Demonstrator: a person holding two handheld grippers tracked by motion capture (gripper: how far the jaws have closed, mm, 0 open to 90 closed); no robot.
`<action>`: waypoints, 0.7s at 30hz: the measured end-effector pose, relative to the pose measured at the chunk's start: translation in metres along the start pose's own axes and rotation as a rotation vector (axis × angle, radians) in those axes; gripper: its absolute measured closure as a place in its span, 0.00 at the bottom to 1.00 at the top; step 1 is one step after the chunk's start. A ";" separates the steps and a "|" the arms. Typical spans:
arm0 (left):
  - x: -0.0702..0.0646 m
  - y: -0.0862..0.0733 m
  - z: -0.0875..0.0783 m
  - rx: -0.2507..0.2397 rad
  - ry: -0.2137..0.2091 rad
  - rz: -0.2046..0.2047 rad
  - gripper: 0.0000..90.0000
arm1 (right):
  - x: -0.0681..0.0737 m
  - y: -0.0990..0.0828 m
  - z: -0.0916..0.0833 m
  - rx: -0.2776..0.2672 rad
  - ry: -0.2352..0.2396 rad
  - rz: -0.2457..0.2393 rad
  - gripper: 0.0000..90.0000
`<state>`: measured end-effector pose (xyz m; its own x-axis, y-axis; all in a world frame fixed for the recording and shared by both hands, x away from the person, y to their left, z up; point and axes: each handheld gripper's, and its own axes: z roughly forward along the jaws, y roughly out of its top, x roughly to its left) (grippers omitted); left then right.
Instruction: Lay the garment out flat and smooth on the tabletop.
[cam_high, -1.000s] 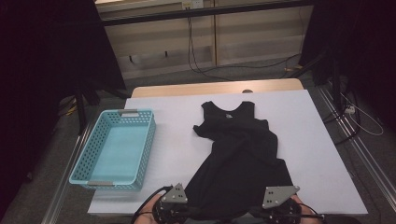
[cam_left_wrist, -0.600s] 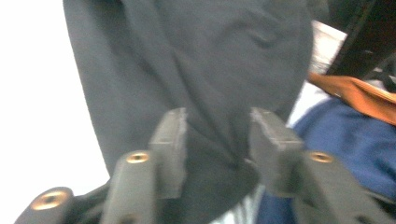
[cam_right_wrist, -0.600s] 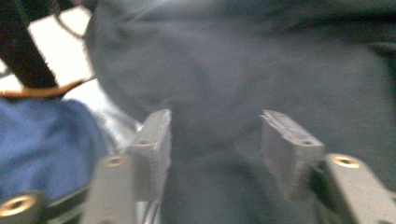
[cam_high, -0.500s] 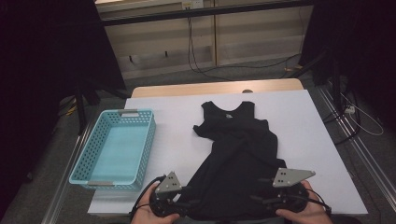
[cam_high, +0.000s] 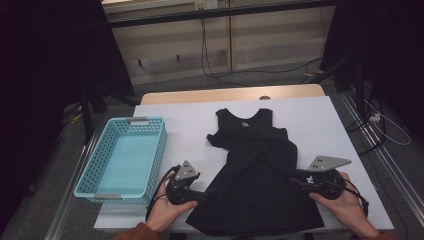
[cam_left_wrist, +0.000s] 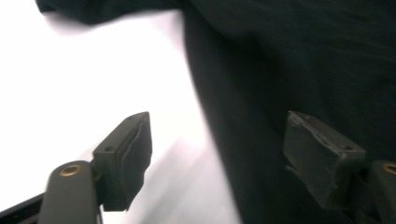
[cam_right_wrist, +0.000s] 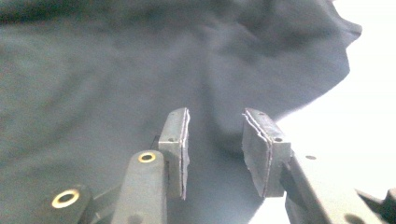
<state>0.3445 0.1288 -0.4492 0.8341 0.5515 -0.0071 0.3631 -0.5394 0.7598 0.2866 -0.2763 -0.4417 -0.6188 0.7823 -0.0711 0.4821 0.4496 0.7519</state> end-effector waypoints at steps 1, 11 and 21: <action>0.002 0.002 0.003 0.000 0.013 0.012 0.28 | -0.003 -0.003 -0.001 0.012 -0.022 0.006 0.66; 0.011 0.021 0.041 0.078 0.022 -0.025 0.53 | -0.007 -0.005 0.018 0.062 -0.036 -0.036 0.54; -0.001 0.025 0.047 0.071 -0.061 -0.003 0.71 | -0.017 -0.001 0.031 0.061 -0.040 -0.006 0.82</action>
<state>0.3724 0.0849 -0.4614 0.8559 0.5147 -0.0506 0.3925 -0.5826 0.7117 0.3164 -0.2765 -0.4617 -0.5971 0.7956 -0.1019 0.5165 0.4785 0.7101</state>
